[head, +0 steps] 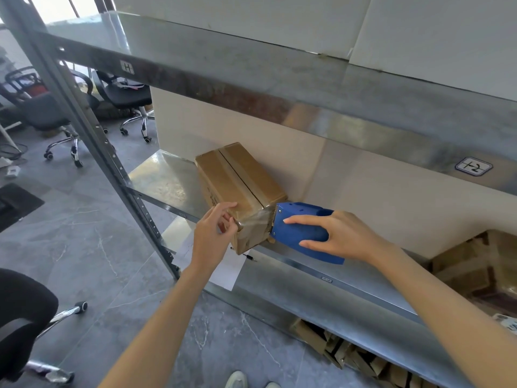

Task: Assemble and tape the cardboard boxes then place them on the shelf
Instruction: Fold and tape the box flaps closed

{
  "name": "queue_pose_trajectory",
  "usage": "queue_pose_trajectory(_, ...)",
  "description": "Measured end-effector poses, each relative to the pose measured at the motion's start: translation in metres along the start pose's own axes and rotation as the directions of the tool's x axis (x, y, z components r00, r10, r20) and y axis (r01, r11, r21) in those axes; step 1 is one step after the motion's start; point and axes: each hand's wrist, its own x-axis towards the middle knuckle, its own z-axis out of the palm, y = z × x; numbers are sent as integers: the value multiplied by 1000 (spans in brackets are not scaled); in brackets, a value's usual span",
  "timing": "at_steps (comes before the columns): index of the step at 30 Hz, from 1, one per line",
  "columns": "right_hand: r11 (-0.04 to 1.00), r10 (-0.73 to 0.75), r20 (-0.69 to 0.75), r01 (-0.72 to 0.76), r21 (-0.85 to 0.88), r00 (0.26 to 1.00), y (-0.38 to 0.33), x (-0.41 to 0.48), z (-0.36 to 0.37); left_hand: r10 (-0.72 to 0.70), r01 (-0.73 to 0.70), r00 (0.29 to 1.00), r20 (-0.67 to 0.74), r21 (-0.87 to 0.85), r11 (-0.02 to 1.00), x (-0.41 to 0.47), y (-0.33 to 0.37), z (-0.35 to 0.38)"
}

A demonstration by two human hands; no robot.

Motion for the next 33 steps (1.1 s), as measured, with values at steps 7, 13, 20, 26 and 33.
queue_pose_trajectory(7, 1000, 16, 5, -16, 15, 1000, 1, 1, 2, -53, 58, 998, -35, 156, 986, -1, 1, 6)
queue_pose_trajectory(13, 1000, 28, 4, -28, 1, 1000, -1, 0, 1, -15, 19, 1000, -17, 277, 961, -7, 1, 6)
queue_pose_trajectory(20, 999, 47, 21, -46, -4, 999, -4, -1, 3, 50, -28, 995, -88, 242, 970, -4, -7, 12)
queue_pose_trajectory(26, 998, 56, 18, -56, 1, 998, -6, -1, 2, 101, -99, 993, -65, 46, 994, 5, -14, 14)
queue_pose_trajectory(33, 996, 84, 28, -85, 18, 996, -5, -3, 2, 151, -102, 975, -163, 275, 956, 15, -16, 18)
